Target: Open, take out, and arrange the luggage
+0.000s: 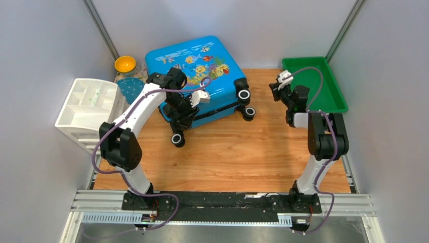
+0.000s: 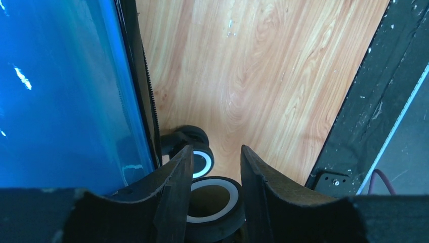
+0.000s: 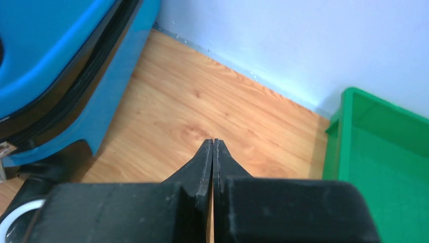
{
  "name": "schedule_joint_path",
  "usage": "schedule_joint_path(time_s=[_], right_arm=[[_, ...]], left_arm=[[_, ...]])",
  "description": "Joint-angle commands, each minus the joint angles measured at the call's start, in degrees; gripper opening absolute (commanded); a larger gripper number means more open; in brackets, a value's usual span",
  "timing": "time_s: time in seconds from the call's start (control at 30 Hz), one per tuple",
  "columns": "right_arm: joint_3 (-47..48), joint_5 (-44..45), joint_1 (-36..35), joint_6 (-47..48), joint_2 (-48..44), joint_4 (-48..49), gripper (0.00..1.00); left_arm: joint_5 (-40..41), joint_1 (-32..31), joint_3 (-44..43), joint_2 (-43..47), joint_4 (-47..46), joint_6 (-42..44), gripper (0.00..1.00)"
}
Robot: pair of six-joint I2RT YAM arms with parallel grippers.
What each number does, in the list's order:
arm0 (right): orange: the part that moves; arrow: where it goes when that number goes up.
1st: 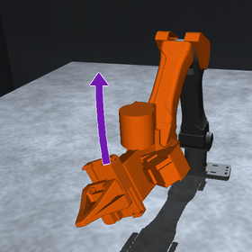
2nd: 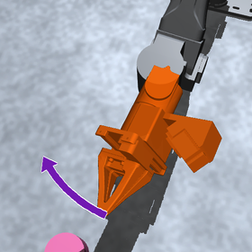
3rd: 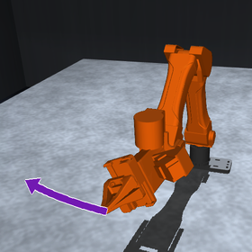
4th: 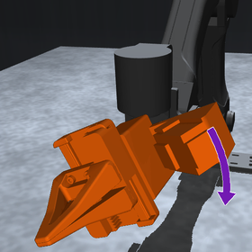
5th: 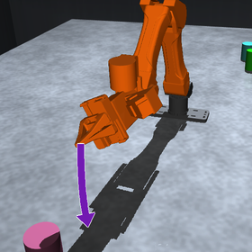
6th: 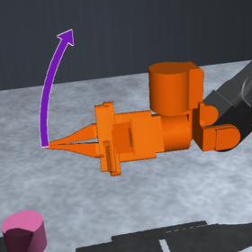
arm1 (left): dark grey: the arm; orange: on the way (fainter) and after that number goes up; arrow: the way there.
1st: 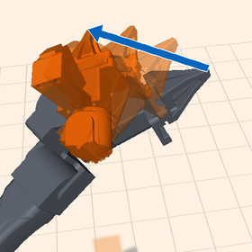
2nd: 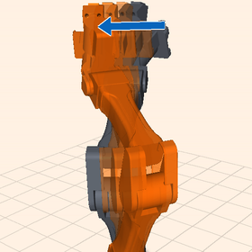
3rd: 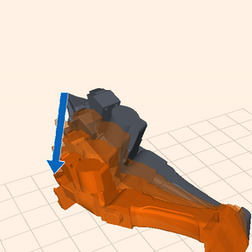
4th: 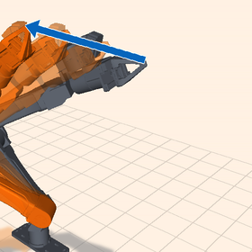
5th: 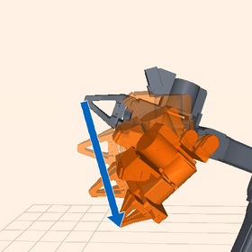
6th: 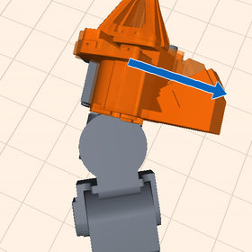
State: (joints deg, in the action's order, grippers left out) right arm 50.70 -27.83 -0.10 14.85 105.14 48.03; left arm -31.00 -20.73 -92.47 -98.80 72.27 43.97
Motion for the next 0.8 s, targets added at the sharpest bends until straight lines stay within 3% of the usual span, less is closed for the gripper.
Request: schedule_joint_path(time_s=[0.0, 0.07, 0.1, 0.13, 0.23, 0.3, 0.47, 0.5, 0.57, 0.7, 0.77], right_arm=[[6.06, -6.25, -0.43, -3.07, 3.66, 7.17, 0.0], [7.31, -9.15, -0.43, -4.48, 3.14, 4.02, 0.0], [8.27, -14.04, 1.31, -4.74, 2.53, -0.78, 0.05], [8.36, -16.87, 1.94, -4.83, 1.83, -3.27, 0.22], [8.37, -25.41, 2.56, -3.78, -0.99, -14.51, 0.52], [8.1, -29.27, 2.47, -3.16, -2.4, -20.05, 0.64], [10.37, -30.78, 2.38, -1.23, -1.79, -25.69, 0.67], [12.21, -32.01, 2.3, 1.64, -1.17, -33.19, 0.67], [17.21, -33.42, 2.12, 2.98, 0.84, -37.99, 0.66], [26.46, -37.81, 1.77, 7.56, 4.72, -56.95, 0.66], [27.52, -39.04, 1.77, 5.11, 5.94, -57.26, 0.67]], left_arm=[[12.55, 4.03, -1.84, -6.57, -8.9, 4.2, 0.5], [11.85, 4.03, -3.59, -7.72, -8.29, 4.11, 0.52], [11.67, 4.03, -3.95, -7.89, -8.29, 4.28, 0.53], [11.49, 4.03, -4.21, -8.24, -8.2, 4.55, 0.56], [10.88, 4.03, -4.39, -8.33, -8.72, 4.99, 0.61], [10.88, 4.12, -4.39, -8.51, -9.34, 4.47, 0.62], [10.26, 4.12, -4.39, -8.86, -9.52, 3.76, 0.63], [10.17, 4.12, -4.39, -8.77, -9.43, 3.85, 0.63], [10.26, 4.12, -4.21, -8.77, -9.6, 4.02, 0.63], [10.35, 4.12, -3.69, -8.95, -10.22, 4.02, 0.64], [10.44, 4.12, -3.69, -9.12, -10.57, 3.5, 0.64]])
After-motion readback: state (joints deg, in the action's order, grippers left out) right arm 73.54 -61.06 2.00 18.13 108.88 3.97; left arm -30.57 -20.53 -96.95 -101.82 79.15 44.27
